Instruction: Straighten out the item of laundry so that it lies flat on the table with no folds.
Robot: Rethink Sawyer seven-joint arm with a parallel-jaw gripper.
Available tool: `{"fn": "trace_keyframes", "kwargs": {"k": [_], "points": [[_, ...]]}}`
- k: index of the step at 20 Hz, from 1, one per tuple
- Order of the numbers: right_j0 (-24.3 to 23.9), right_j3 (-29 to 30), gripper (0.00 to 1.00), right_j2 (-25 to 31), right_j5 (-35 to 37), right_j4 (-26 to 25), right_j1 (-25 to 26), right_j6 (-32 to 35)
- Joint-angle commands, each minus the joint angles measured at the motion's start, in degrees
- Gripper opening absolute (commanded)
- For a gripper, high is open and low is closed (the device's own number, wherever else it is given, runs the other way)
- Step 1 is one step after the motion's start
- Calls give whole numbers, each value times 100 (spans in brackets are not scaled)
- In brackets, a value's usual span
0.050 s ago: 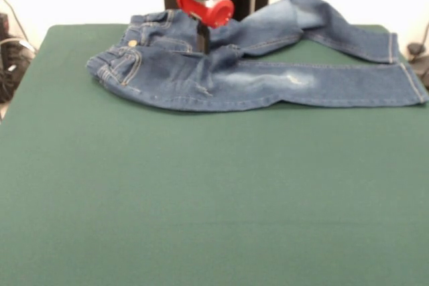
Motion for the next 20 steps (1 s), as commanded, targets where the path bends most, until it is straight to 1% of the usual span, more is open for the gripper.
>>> {"fn": "trace_keyframes", "kwargs": {"k": [1,4,7,11,14,16,18,20], "points": [[460,291,0,-275,-1103,-213,605,505],[368,879,0,-368,-1209,-375,197,469],[256,1315,0,-502,-1319,-551,-107,409],[137,1575,0,-727,-1537,-789,-222,344],[9,1629,0,-755,-1517,-922,-359,300],[-23,1552,0,-768,-1491,-951,-395,289],[-75,1325,0,-711,-1468,-955,-189,269],[-9,1075,0,-681,-1502,-813,91,338]]}}
